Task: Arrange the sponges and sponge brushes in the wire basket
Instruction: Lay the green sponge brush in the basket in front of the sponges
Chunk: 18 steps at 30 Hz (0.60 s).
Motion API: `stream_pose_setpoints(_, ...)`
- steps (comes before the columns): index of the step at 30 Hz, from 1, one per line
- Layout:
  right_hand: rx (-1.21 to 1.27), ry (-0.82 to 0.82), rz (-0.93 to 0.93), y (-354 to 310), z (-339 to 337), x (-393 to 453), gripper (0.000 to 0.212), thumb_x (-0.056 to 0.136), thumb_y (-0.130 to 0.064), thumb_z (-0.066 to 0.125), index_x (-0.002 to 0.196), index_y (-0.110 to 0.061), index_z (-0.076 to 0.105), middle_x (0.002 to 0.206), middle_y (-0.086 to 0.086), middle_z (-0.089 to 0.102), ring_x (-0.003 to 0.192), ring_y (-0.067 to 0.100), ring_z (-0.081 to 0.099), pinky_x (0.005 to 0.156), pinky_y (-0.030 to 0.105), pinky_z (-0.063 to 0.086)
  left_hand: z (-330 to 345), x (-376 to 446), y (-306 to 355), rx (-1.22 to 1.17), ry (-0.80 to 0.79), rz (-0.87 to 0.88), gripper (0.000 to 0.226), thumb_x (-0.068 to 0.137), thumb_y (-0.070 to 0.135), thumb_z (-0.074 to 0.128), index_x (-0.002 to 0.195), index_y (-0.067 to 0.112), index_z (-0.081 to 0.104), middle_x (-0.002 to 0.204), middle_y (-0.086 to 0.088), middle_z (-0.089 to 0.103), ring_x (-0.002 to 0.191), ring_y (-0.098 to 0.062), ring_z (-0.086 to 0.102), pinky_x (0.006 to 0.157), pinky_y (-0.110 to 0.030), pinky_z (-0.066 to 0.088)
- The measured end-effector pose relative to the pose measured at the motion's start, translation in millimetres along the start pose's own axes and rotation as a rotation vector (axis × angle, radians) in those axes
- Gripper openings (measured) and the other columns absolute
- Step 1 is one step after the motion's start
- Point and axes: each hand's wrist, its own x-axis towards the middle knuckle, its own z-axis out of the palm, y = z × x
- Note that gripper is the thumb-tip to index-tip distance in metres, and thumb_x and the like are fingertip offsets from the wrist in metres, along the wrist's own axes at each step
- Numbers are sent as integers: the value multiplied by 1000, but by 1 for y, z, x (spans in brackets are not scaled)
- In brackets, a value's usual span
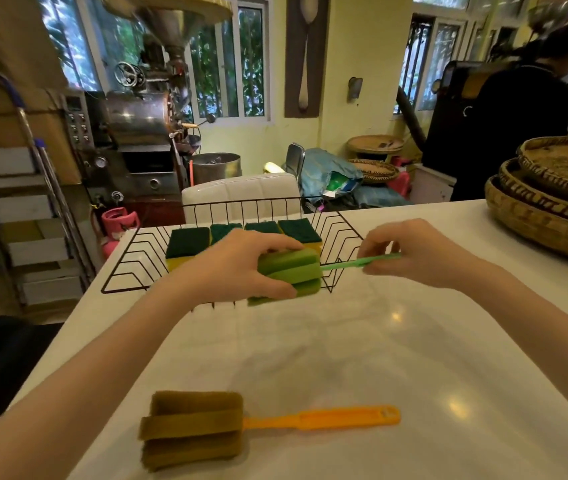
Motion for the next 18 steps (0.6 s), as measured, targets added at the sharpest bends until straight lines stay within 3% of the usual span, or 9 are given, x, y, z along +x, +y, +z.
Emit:
stream_pose_setpoints(8, 115, 130, -133, -11, 17, 60, 12, 72, -19, 71, 81, -26, 68, 73, -15, 62, 71, -9, 53, 60, 3, 38, -42, 4, -42, -74, 208, -60, 49, 64, 31, 75, 105, 44, 53, 98, 24, 53, 91, 1, 52, 71, -13, 41)
stream_pose_setpoints(12, 185, 122, -145, -14, 32, 85, 15, 74, -15, 69, 79, -28, 65, 73, -17, 61, 70, -5, 55, 60, 4, 40, -48, 8, -71, -85, 267, -120, 46, 64, 27, 75, 105, 38, 56, 99, 16, 57, 93, -6, 54, 78, -23, 47)
stream_pose_setpoints(15, 226, 108, -157, -18, 44, 98, 29, 74, -8, 67, 74, -34, 53, 76, -12, 60, 70, 2, 56, 59, 7, 41, -50, 13, -90, -41, 314, -177, 44, 65, 24, 75, 100, 40, 56, 93, 17, 56, 89, -4, 53, 73, -19, 44)
stream_pose_setpoints(18, 182, 51, -171, -21, 58, 113, 25, 77, -10, 63, 73, -33, 54, 78, -15, 58, 76, 3, 56, 66, 14, 44, -49, 15, -108, 19, 341, -244, 44, 65, 22, 74, 104, 35, 57, 95, 11, 57, 90, -9, 54, 75, -23, 44)
